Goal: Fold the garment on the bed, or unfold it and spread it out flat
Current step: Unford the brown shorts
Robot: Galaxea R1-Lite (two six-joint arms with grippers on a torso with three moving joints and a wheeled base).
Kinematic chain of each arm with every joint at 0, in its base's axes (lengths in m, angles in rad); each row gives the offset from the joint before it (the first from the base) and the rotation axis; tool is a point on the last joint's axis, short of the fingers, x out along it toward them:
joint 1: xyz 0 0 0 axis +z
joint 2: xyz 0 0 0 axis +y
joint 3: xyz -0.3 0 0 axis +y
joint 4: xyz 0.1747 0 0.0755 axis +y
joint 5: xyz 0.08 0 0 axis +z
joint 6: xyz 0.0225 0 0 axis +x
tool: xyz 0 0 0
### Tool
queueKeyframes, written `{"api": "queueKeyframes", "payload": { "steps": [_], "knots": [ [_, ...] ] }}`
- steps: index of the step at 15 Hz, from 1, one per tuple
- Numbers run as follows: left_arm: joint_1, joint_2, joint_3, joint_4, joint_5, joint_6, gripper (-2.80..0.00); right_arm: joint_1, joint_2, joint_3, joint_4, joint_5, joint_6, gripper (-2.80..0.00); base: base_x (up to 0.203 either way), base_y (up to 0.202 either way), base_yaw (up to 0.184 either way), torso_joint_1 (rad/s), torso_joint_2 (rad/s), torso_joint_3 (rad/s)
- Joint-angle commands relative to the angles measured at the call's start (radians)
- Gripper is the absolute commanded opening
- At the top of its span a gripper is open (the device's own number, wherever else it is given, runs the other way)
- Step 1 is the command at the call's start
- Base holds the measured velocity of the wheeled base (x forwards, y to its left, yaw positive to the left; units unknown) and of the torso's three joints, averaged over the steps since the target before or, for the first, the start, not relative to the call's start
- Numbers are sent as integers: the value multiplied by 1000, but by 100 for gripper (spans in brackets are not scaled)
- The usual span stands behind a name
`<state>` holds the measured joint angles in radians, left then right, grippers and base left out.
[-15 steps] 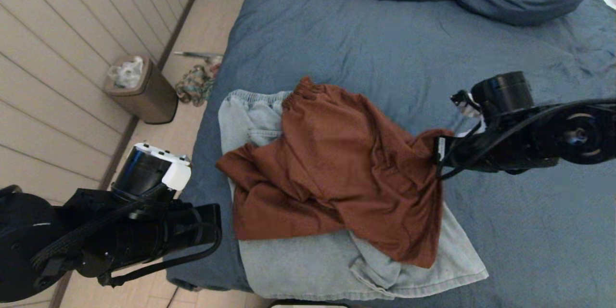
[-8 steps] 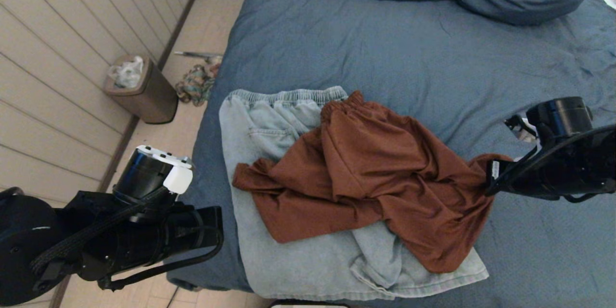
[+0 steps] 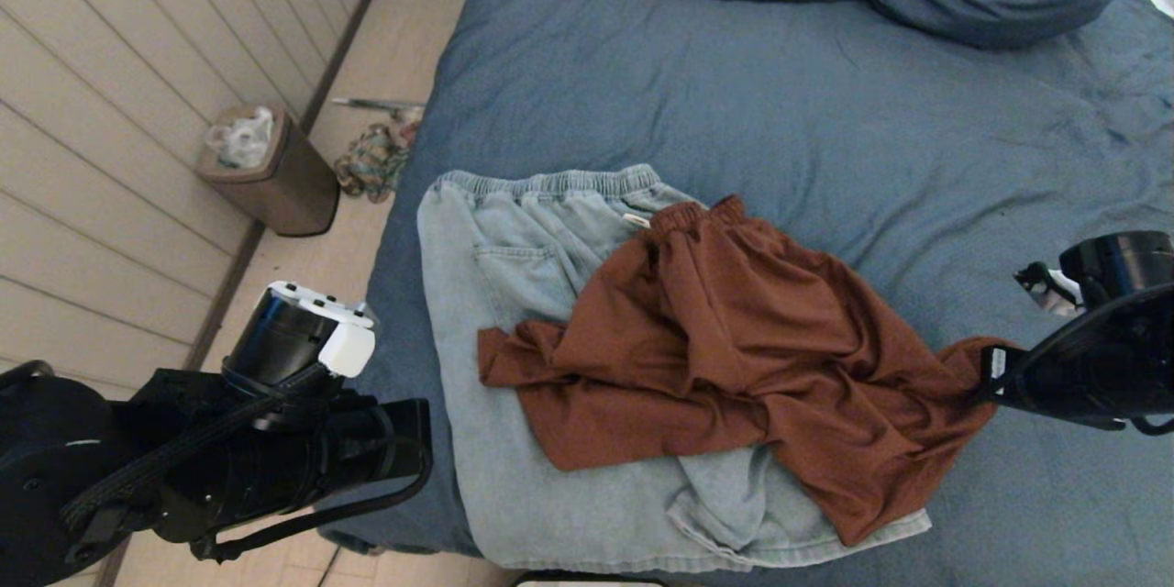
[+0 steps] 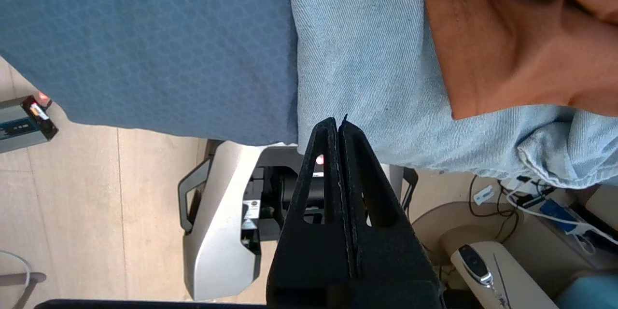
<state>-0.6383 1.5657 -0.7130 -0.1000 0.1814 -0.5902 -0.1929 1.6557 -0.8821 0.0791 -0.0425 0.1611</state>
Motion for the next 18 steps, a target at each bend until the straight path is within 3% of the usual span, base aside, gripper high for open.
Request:
{"api": "queueKeyframes", "payload": {
  "steps": [1, 5, 7, 8, 12, 15, 18],
  "knots": [
    [-1, 5, 0, -1, 1, -3, -280, -8, -4, 27, -12, 19, -7, 0, 0, 0, 0, 0, 0, 0],
    [-3, -8, 11, 0, -2, -1, -280, -6, -93, 75, -82, 142, -6, 0, 0, 0, 0, 0, 0, 0],
    [-37, -18, 19, 0, -4, 0, -280, 7, -180, 56, -76, 222, 7, 0, 0, 0, 0, 0, 0, 0],
    [-56, -19, 24, 0, -4, -2, -280, 47, -207, 30, -67, 238, 25, -280, 0, 0, 0, 0, 0, 0],
    [-78, -15, 19, 0, -4, 0, -280, 262, -225, -176, 6, 248, 115, -280, 0, 0, 0, 0, 0, 0],
    [-94, 10, -11, 3, -2, 10, -280, 360, -140, -319, 20, 248, 129, -280, 0, 0, 0, 0, 0, 0],
    [-173, 45, -25, 2, -2, 11, -280, 408, -52, -469, 41, 236, 131, -280, 0, 0, 0, 0, 0, 0]
  ]
}}
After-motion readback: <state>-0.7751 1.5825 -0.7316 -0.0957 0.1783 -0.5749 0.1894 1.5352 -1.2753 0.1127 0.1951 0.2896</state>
